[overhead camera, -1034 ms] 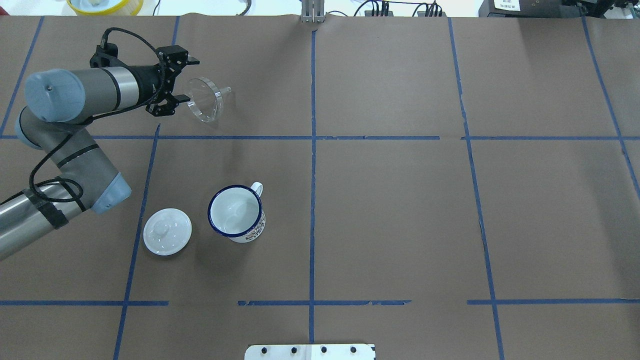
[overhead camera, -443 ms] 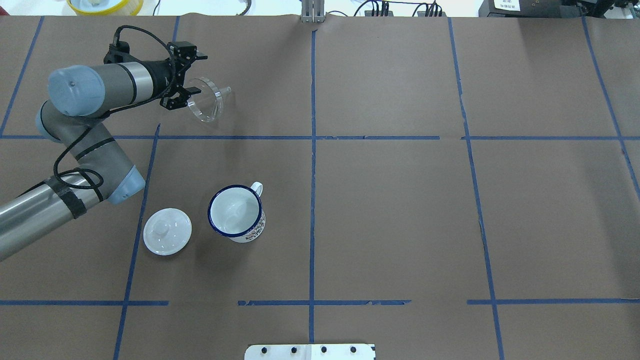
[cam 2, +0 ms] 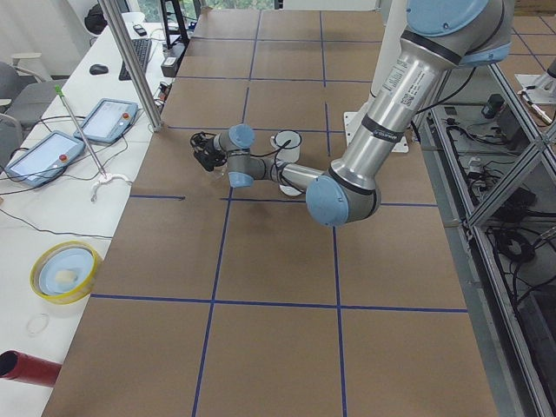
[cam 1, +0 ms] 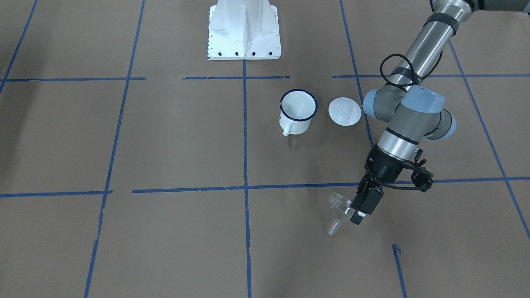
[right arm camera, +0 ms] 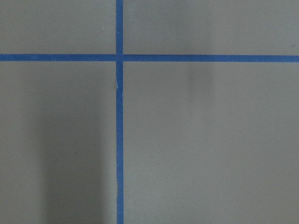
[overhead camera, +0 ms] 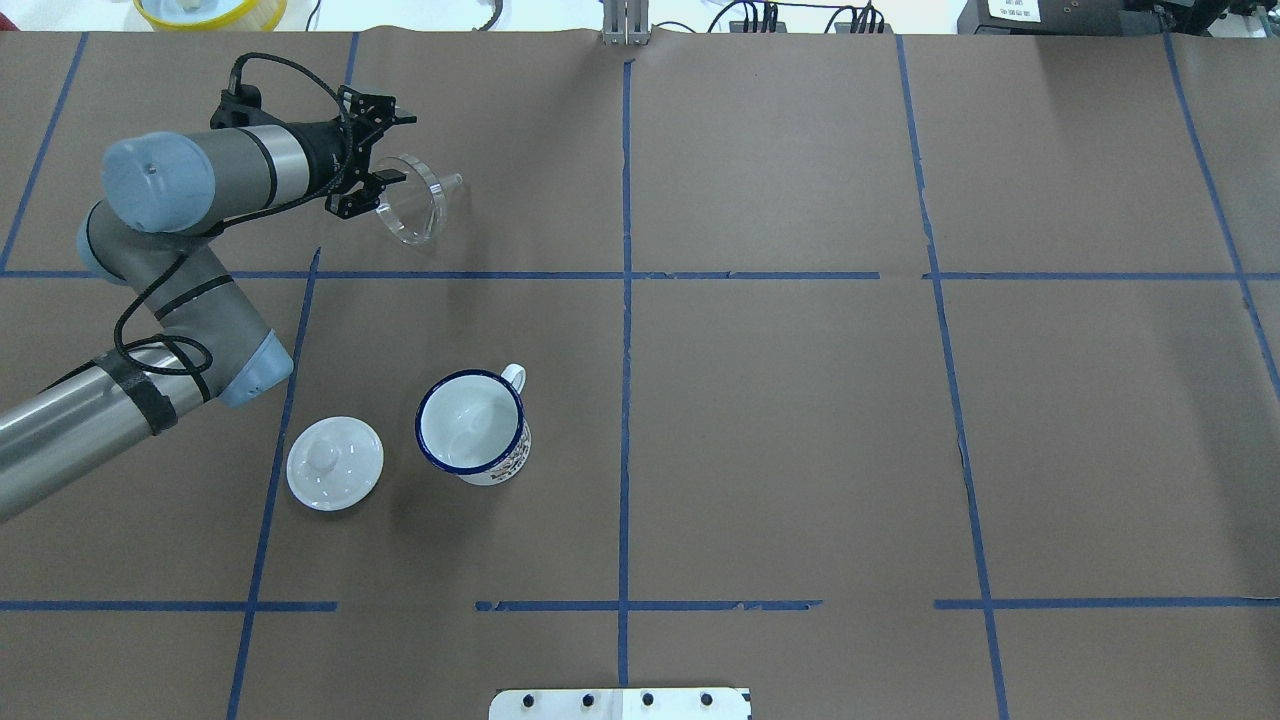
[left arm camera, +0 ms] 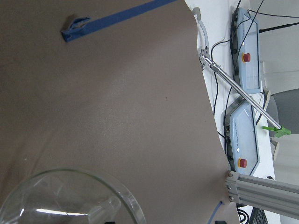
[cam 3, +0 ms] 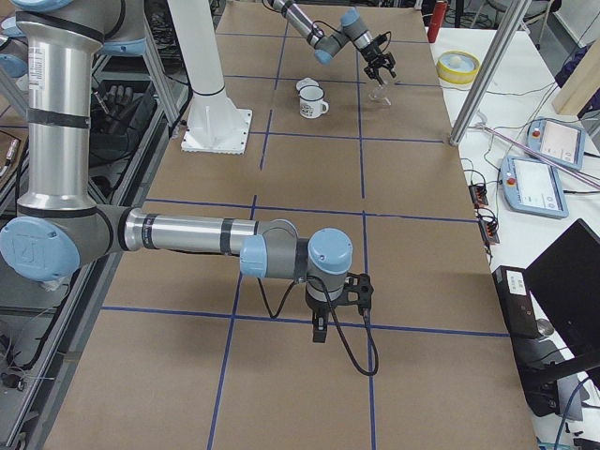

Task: Place funnel on cup
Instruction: 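Grasp the clear glass funnel rim with the left gripper and lift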

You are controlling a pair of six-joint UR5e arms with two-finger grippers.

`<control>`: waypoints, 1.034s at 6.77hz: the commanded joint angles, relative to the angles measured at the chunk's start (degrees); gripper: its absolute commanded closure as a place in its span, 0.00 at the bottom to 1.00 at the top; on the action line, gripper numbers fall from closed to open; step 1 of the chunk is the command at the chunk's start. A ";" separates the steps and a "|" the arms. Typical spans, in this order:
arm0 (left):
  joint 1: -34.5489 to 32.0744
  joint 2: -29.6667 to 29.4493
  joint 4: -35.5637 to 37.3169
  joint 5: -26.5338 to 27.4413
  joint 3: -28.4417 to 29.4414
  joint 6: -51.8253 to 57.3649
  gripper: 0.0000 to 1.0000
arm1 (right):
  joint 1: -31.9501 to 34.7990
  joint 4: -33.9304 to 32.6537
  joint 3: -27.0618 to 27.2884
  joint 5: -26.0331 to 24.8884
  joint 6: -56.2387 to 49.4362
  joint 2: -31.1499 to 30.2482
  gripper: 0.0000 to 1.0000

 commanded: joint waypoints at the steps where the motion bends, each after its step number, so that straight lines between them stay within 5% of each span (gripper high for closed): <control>1: 0.20 -0.10 -0.04 -0.01 0.34 -0.13 0.45 | 0.00 0.00 -0.04 0.00 0.00 0.00 0.00; 3: 0.81 -0.01 -0.04 0.07 0.69 -0.13 0.49 | 0.00 0.00 -0.04 0.00 0.00 0.00 0.00; 4: 0.90 -0.10 -0.04 0.07 0.69 -0.13 0.67 | 0.00 0.00 0.04 0.00 0.00 0.00 0.00; 5: 0.90 -0.10 -0.04 0.07 0.69 -0.13 0.98 | 0.00 0.00 -0.04 0.00 0.00 0.00 0.00; 7: 0.64 0.17 0.05 -0.36 -1.40 0.39 1.00 | 0.00 0.00 -0.04 0.00 0.00 0.00 0.00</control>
